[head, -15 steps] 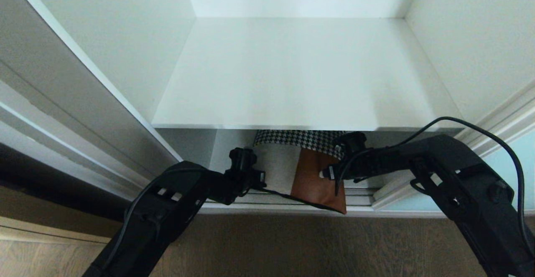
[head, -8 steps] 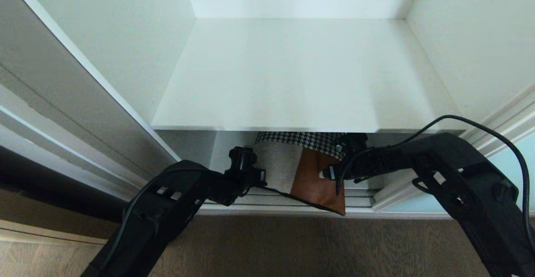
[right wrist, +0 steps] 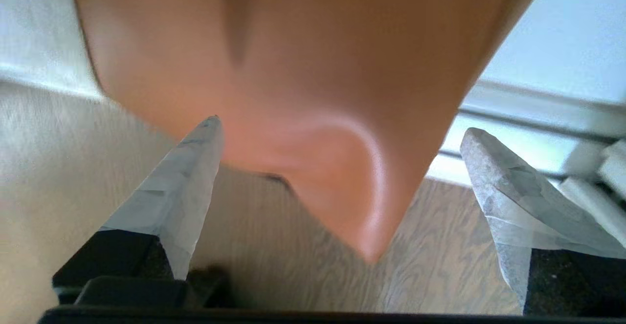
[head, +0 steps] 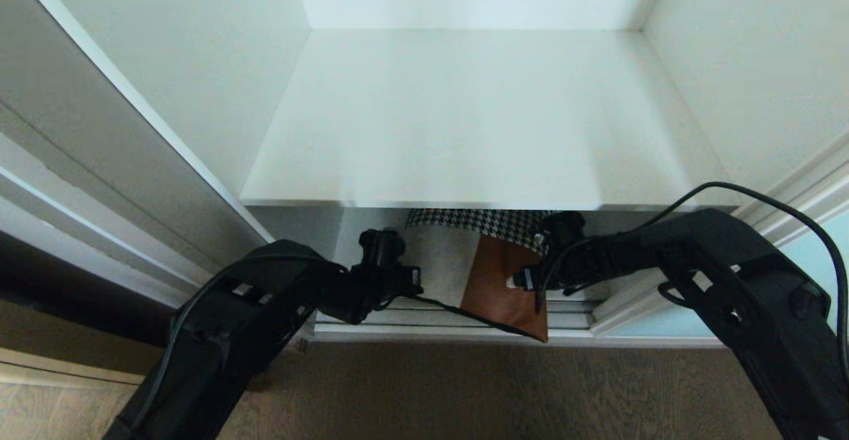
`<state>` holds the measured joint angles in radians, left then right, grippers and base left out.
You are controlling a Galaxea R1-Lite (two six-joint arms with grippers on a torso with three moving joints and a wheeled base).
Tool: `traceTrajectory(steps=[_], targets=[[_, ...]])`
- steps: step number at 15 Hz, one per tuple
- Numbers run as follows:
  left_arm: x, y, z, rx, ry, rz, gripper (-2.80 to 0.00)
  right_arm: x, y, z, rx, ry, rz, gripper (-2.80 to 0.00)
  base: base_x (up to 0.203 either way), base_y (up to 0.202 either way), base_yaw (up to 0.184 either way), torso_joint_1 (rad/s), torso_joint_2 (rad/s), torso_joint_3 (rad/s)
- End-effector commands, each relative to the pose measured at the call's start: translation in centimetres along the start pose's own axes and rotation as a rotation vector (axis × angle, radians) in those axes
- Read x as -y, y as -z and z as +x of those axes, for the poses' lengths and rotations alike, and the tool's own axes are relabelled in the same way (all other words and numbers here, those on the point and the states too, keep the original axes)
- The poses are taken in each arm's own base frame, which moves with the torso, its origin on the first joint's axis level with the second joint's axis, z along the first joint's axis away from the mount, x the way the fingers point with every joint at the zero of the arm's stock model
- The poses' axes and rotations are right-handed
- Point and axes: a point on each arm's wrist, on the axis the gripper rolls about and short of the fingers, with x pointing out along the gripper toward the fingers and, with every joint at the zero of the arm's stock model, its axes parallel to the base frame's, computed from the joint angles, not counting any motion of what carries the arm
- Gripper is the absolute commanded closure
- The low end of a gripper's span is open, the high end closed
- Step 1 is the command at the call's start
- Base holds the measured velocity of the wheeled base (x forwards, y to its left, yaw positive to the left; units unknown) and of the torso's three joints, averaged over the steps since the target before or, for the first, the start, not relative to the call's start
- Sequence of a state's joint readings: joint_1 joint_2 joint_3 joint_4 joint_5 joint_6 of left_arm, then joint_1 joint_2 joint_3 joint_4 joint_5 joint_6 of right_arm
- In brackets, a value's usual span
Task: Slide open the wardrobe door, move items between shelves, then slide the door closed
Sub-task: Place the pillow on the lower shelf
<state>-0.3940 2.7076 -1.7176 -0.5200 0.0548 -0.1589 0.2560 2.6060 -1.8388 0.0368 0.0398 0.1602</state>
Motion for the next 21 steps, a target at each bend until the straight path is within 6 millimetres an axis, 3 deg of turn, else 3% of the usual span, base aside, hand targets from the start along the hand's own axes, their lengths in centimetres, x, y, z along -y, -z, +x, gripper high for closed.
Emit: traceTrajectory(steps=[1, 4, 6, 10, 13, 15, 21], targets=[[0.3, -1.2, -1.9, -0.010, 0.038, -0.008, 0.00, 0.1, 0.8, -0.1, -0.030, 0.001, -0.001, -2.80, 0.000, 0.000, 0.000, 0.000, 0.00, 0.000], [0.6, -2.0, -4.5, -0.074, 0.174, -0.057, 0.00, -0.5, 1.5, -0.1, -0.072, -0.020, -0.021, -2.80, 0.000, 0.000, 0.000, 0.000, 0.00, 0.000], [0.4, -1.6, -5.2, -0.116, 0.240, -0.077, 0.00, -1.2, 2.0, -0.4, -0.119, -0.028, -0.031, -2.80, 0.000, 0.000, 0.000, 0.000, 0.00, 0.000], [-0.5, -1.6, -4.8, -0.118, 0.240, -0.088, 0.00, -2.9, 4.0, 0.2, -0.192, -0.039, -0.065, -2.80, 0.000, 0.000, 0.000, 0.000, 0.00, 0.000], [-0.6, -1.5, -4.8, -0.121, 0.241, -0.089, 0.00, -2.7, 5.1, 1.1, -0.219, -0.022, -0.067, -2.80, 0.000, 0.000, 0.000, 0.000, 0.00, 0.000], [-0.7, -1.2, -4.3, -0.123, 0.239, -0.094, 0.00, -2.4, 6.1, 2.7, -0.210, 0.055, -0.075, -2.80, 0.000, 0.000, 0.000, 0.000, 0.00, 0.000], [-0.7, -1.0, -4.0, -0.139, 0.236, -0.103, 0.00, -2.8, 5.3, 3.7, -0.138, 0.092, -0.100, -2.80, 0.000, 0.000, 0.000, 0.000, 0.00, 0.000]])
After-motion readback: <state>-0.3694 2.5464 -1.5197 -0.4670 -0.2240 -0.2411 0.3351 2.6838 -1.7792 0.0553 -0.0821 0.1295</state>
